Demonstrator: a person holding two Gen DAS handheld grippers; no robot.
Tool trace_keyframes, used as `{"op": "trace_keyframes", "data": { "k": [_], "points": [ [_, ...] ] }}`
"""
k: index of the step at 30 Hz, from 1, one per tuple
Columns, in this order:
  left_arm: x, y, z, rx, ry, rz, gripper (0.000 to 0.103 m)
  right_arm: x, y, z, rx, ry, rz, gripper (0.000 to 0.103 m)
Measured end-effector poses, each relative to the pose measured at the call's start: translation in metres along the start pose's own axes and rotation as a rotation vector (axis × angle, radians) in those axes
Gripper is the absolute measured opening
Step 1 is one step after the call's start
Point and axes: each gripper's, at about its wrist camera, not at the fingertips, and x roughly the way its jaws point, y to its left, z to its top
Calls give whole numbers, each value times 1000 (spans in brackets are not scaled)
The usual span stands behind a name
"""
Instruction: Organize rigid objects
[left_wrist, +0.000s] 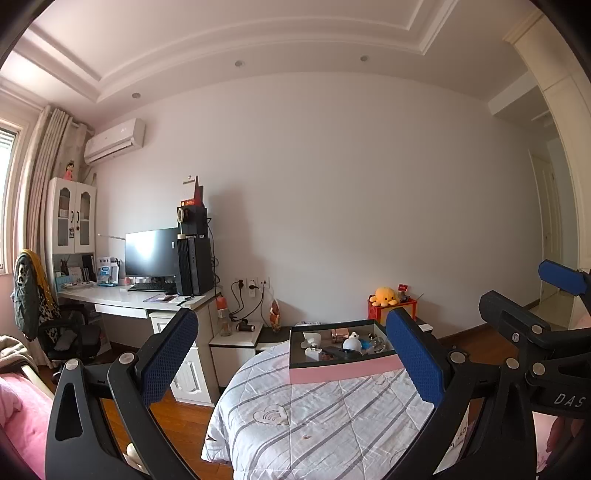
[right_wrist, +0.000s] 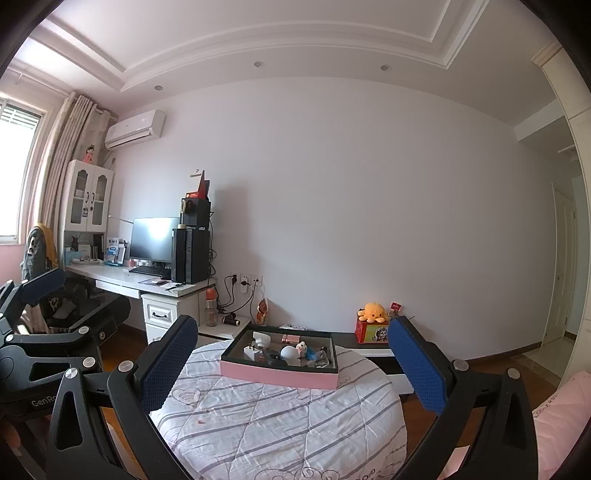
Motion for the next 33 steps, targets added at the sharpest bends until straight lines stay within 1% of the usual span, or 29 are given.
{"op": "trace_keyframes", "data": {
  "k": [11, 15, 33],
  "points": [
    [-2, -2, -2, 16, -4, 7, 103, 0, -1, -2, -2, 11, -2, 103],
    [-3, -3, -3, 22, -23, 13, 103, 1, 0, -2, -2, 11, 2, 103],
    [-4, 0, -3, 27, -18, 24, 103, 2, 3, -3, -7, 18, -3, 103]
  ]
}}
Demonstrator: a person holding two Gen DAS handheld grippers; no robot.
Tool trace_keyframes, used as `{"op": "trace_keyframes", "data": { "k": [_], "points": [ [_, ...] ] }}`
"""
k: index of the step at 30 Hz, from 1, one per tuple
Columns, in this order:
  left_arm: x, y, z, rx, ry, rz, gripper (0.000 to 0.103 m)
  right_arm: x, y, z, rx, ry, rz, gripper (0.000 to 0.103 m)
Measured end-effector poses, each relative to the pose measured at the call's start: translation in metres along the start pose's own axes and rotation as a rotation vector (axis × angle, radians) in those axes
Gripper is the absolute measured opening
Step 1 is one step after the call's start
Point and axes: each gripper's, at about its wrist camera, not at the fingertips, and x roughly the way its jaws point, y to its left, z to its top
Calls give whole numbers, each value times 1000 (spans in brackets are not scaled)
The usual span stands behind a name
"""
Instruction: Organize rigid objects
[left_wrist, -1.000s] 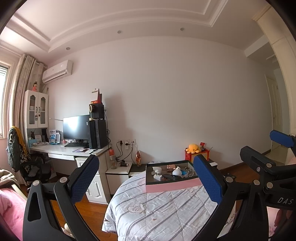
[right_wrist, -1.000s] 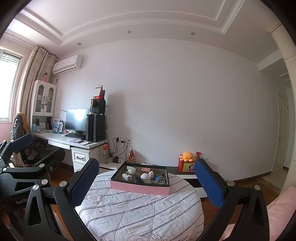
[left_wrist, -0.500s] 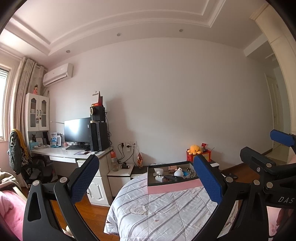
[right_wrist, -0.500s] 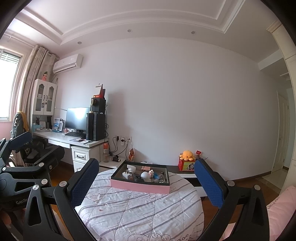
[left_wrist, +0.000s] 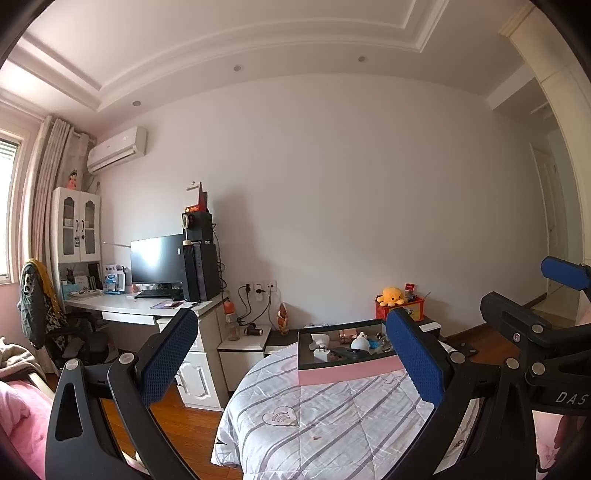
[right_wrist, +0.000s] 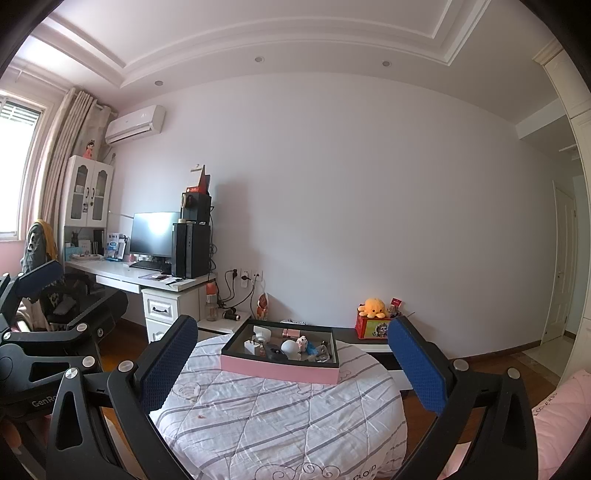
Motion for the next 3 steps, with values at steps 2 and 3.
{"op": "trace_keyframes", "data": {
  "k": [2, 3],
  "points": [
    [0, 1, 0, 2, -1, 2, 103, 0, 0, 0, -1, 1, 0, 103],
    [1, 1, 0, 2, -1, 3, 103, 1, 1, 0, -1, 1, -1, 103]
  ]
}}
